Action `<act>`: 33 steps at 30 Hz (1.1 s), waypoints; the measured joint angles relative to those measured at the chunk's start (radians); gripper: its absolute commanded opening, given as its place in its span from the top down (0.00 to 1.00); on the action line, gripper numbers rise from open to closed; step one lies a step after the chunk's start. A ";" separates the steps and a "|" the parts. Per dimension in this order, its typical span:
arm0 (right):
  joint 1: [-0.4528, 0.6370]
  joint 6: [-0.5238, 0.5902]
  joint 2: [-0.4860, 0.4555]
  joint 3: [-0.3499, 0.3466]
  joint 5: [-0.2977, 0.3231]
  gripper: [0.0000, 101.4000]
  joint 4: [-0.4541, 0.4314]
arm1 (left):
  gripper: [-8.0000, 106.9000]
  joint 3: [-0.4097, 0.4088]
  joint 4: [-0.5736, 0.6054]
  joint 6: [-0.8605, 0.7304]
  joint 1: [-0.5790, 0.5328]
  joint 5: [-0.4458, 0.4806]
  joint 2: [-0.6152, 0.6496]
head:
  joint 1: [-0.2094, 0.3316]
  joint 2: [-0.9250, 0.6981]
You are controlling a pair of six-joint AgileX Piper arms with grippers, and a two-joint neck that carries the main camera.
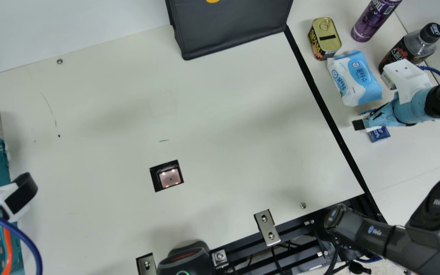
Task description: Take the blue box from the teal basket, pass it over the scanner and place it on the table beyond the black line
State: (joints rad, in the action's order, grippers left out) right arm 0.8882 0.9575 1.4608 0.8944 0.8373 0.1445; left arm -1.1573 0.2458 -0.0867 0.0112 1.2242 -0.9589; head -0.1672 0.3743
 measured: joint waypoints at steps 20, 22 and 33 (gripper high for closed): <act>-0.412 -0.531 -0.236 0.299 0.288 0.06 -0.199 | 0.15 0.000 0.000 0.000 0.000 0.000 0.000 | 0.000 0.000; -0.456 -0.586 -0.253 0.328 0.309 0.06 -0.215 | 0.15 0.000 0.000 0.000 0.000 0.000 0.000 | 0.000 0.000; -0.616 -0.728 -0.409 0.336 0.343 0.06 -0.201 | 0.15 -0.034 -0.145 0.063 -0.029 -0.007 0.137 | 0.000 -0.160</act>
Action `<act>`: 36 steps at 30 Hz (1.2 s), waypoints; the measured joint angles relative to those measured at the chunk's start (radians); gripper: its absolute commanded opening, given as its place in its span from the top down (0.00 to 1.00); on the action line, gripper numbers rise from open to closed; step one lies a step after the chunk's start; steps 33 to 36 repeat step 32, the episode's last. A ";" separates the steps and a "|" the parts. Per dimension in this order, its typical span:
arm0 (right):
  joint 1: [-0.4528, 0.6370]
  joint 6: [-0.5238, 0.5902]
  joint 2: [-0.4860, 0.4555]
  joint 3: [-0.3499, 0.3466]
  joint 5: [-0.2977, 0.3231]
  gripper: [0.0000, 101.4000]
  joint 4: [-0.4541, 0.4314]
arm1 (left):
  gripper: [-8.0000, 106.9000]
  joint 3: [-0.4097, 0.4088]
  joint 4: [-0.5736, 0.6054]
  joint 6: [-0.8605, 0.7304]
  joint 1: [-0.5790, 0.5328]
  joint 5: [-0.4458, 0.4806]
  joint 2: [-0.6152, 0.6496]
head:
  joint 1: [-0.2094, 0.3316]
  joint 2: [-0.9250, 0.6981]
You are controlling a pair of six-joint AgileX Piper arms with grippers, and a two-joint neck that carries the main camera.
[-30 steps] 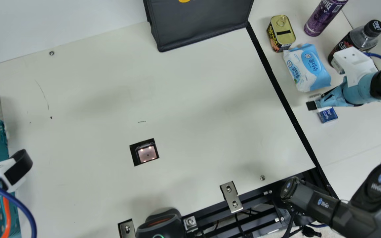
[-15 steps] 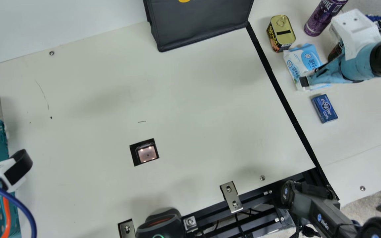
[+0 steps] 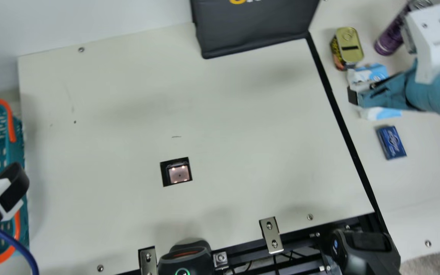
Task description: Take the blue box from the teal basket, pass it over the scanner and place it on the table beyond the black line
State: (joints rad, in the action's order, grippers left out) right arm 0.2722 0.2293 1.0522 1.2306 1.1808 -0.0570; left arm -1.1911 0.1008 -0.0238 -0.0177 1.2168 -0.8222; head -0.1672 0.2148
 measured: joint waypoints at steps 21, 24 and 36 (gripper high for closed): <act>-0.286 -0.229 -0.312 -0.012 0.042 0.06 0.045 | 0.15 -0.012 -0.074 0.024 -0.009 -0.002 0.068 | 0.000 -0.186; -0.286 -0.229 -0.312 -0.012 0.042 0.06 0.047 | 0.15 -0.012 -0.074 0.024 -0.009 -0.002 0.068 | 0.000 -0.184; -0.286 -0.229 -0.312 -0.012 0.042 0.06 0.047 | 0.15 -0.012 -0.074 0.024 -0.009 -0.002 0.068 | 0.000 -0.186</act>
